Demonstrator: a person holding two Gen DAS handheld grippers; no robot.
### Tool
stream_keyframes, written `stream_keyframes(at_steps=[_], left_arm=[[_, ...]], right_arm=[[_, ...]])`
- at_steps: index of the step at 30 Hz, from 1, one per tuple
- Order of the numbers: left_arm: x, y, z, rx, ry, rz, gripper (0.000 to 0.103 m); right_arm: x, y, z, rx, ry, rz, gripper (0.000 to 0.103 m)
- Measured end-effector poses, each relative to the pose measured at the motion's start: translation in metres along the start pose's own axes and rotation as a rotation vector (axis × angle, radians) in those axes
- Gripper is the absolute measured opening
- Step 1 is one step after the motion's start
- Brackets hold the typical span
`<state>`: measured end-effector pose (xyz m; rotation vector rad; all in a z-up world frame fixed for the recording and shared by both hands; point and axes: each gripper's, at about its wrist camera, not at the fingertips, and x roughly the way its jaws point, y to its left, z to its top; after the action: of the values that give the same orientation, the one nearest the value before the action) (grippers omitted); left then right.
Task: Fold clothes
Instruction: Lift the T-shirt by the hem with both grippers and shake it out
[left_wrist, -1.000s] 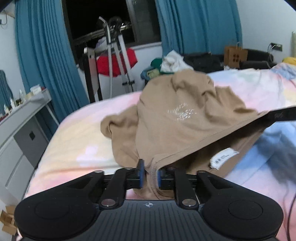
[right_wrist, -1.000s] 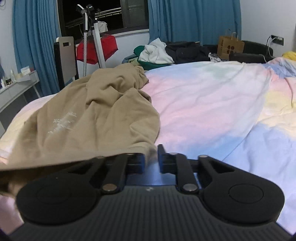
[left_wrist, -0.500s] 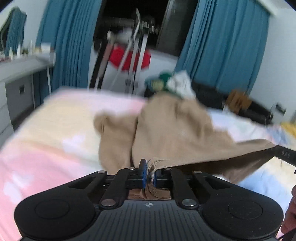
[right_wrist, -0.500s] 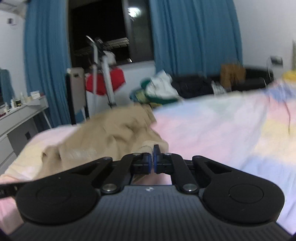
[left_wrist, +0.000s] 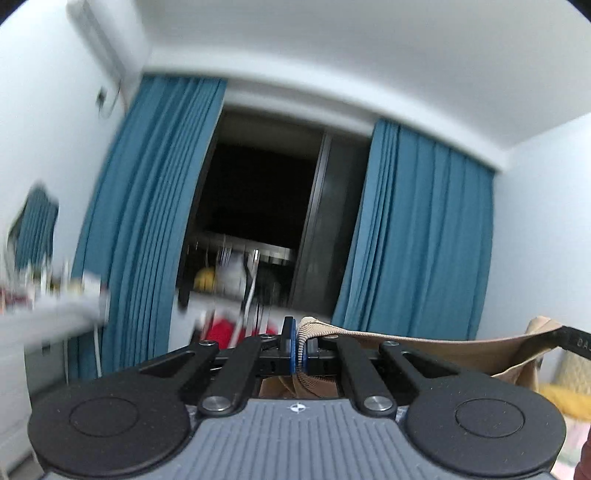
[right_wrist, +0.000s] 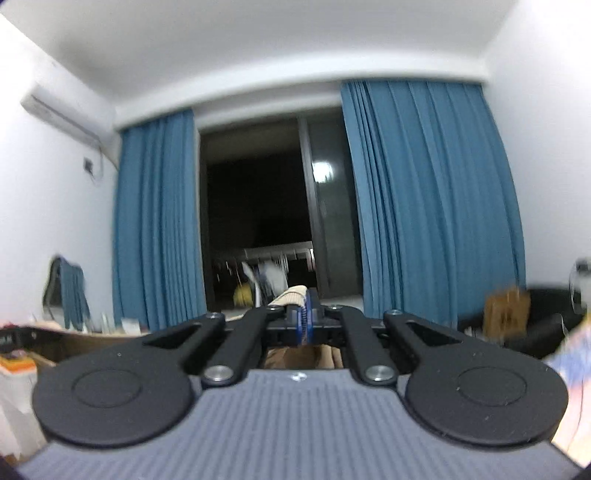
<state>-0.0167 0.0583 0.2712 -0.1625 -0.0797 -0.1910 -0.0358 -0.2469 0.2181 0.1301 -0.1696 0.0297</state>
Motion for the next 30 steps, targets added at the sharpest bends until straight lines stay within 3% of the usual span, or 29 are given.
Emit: stream_keyframes(at_steps=[2, 5, 13, 18, 24, 30], left_arm=[[-0.016, -0.013, 0.04, 0.036, -0.056, -0.015, 0.004], [-0.039, -0.03, 0.095, 0.084, -0.129, -0.042, 0.004], [-0.061, -0.06, 0.148, 0.139, -0.133, -0.088, 0.005], [-0.018, -0.055, 0.113, 0.089, -0.023, -0.045, 0.005], [0.078, -0.044, 0.036, 0.131, 0.093, 0.04, 0.005], [0.222, -0.016, -0.069, 0.146, 0.22, 0.099, 0.005]], right_arm=[[-0.01, 0.005, 0.042, -0.014, -0.058, 0.019, 0.005], [-0.017, 0.004, 0.062, -0.028, -0.072, 0.017, 0.005], [-0.033, 0.001, 0.114, -0.066, -0.108, 0.011, 0.005], [-0.039, 0.0, 0.142, -0.087, -0.123, 0.007, 0.005], [0.065, -0.009, 0.054, -0.066, 0.062, -0.015, 0.006], [0.177, -0.022, -0.041, -0.029, 0.246, -0.037, 0.006]])
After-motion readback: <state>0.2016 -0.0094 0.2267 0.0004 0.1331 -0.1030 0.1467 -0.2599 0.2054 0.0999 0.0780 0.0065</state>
